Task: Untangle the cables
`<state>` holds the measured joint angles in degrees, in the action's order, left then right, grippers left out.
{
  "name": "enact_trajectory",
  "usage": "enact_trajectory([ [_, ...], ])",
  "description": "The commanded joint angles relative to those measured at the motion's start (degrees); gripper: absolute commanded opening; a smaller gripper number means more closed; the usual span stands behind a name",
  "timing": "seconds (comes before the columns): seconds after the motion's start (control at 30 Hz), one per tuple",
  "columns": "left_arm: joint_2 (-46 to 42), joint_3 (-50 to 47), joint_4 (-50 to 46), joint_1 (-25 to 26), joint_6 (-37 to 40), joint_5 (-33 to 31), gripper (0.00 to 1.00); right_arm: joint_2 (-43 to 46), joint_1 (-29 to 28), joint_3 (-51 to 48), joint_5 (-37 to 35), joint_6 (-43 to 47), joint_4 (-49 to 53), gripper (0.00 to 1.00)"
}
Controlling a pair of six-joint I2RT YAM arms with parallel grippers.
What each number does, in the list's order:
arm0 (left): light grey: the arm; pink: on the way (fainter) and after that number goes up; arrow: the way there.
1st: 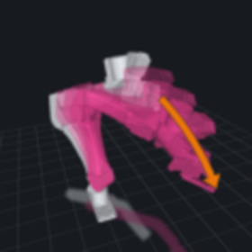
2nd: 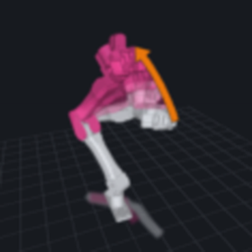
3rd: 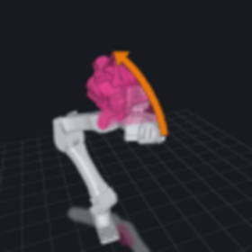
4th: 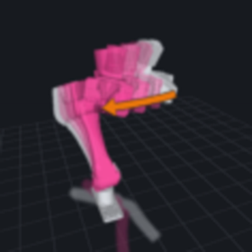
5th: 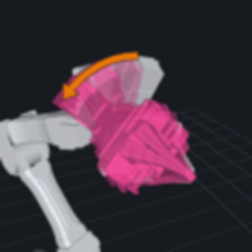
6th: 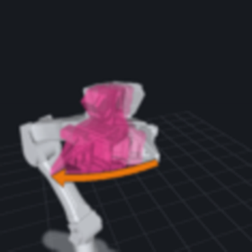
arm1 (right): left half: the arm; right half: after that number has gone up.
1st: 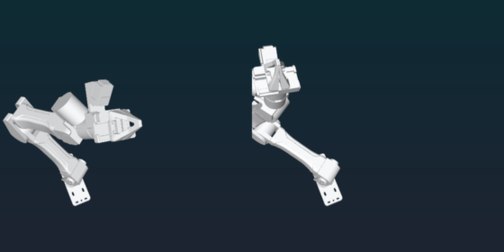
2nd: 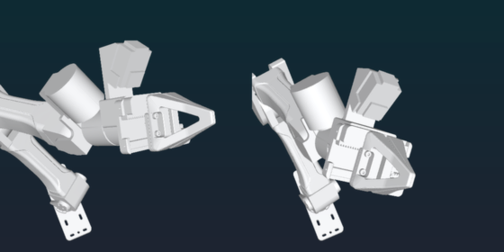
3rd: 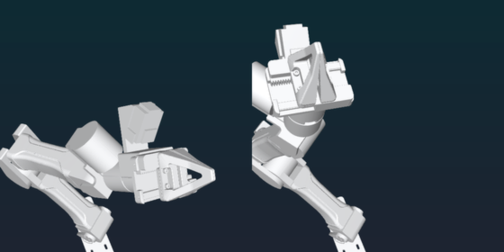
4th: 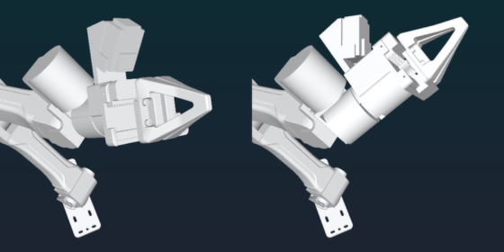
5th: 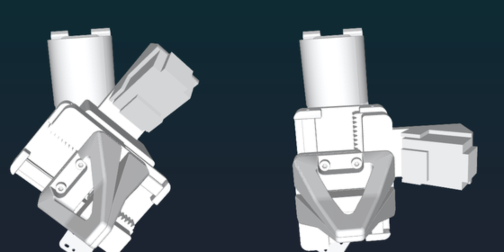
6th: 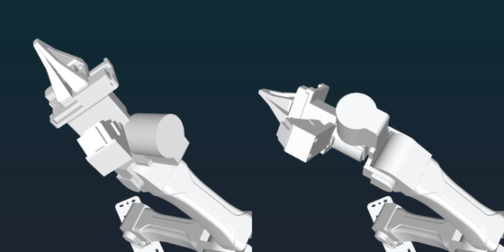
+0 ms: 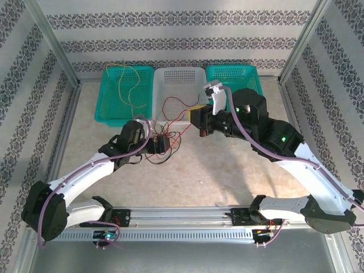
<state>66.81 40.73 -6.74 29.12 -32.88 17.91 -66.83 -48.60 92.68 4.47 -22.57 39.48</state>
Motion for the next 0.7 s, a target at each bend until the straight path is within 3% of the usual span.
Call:
enact_trajectory([
  [0.0, -0.73, -3.40, -1.63, -1.35, -1.17, -2.37, 0.84, 4.95, 3.73, 4.48, -4.98, 1.96, -3.28, 0.00],
  [0.37, -1.48, -5.05, -1.38, -2.29, -3.24, 2.93, 0.93, 4.63, 7.54, 1.98, -1.92, -0.73, -2.19, 0.00],
  [0.47, -4.53, -3.48, -1.14, -2.31, -3.59, 5.88, 0.99, 3.06, 7.36, -0.01, 0.19, -2.40, -2.81, 0.00],
  [0.67, -11.92, 1.99, -5.28, -2.26, 1.11, 9.36, 1.00, 0.06, 4.80, -6.13, 0.81, -6.30, -7.65, 0.00],
])
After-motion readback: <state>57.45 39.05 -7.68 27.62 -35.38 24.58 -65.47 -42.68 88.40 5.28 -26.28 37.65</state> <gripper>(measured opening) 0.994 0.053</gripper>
